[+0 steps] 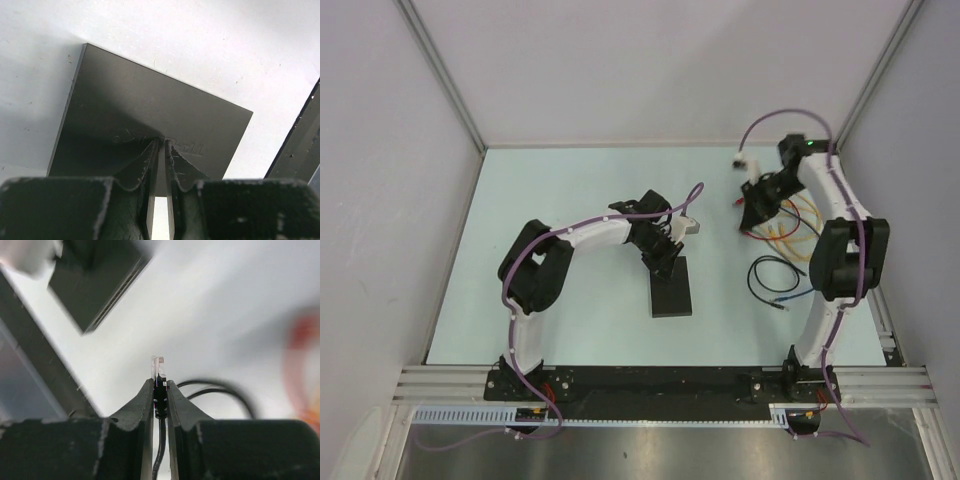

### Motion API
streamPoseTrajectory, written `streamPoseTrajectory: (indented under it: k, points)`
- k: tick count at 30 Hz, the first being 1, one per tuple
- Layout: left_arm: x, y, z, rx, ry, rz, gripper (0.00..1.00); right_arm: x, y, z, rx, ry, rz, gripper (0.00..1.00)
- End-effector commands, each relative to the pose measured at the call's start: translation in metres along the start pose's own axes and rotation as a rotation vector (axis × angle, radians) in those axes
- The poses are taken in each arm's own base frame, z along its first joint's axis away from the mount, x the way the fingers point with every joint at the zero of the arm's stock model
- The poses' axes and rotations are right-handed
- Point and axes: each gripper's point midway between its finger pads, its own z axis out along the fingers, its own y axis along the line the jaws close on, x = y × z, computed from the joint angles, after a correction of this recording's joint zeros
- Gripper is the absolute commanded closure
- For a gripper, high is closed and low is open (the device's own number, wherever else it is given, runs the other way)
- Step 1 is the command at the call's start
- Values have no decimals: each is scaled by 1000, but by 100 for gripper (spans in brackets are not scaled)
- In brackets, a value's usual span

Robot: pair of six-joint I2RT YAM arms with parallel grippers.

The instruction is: Pull the plug from the switch port

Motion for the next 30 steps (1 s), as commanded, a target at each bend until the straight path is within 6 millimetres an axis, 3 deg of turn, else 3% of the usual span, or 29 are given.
streamPoseTrajectory:
  k: [1, 2, 4, 5, 10, 13, 14, 18, 22, 23, 25, 26, 30]
  points:
    - [23, 20, 6, -90, 79, 26, 82, -51, -8, -101, 91, -264, -43, 99]
    - [23, 20, 7, -88, 79, 23, 82, -73, -7, -130, 133, -336, -85, 99]
    - [23, 21, 8, -89, 82, 21, 82, -95, -3, -156, 177, -426, -128, 100]
    - [22, 21, 8, -86, 79, 25, 82, -111, 4, -179, 235, -479, -190, 100]
    - [20, 20, 9, -79, 74, 22, 82, -164, 21, -242, 387, -697, -269, 100]
    - [19, 20, 9, -80, 71, 26, 82, -179, 23, -261, 451, -765, -290, 100]
    - [20, 20, 9, -79, 74, 23, 81, -179, 19, -261, 472, -762, -289, 100]
    - [18, 20, 10, -77, 70, 24, 81, -167, -30, -238, 550, -670, -171, 100]
    - [18, 20, 9, -79, 69, 28, 81, -138, -89, -193, 525, -562, -8, 100]
    - [18, 20, 8, -79, 68, 28, 81, -133, -99, -184, 525, -539, 9, 84]
    - [18, 20, 8, -83, 70, 30, 81, -120, -126, -169, 560, -479, 69, 66]
    - [18, 21, 7, -84, 70, 31, 80, -118, -131, -167, 574, -471, 76, 50]
    - [19, 22, 5, -105, 74, 44, 78, -132, -135, -192, 701, -514, 85, 20]
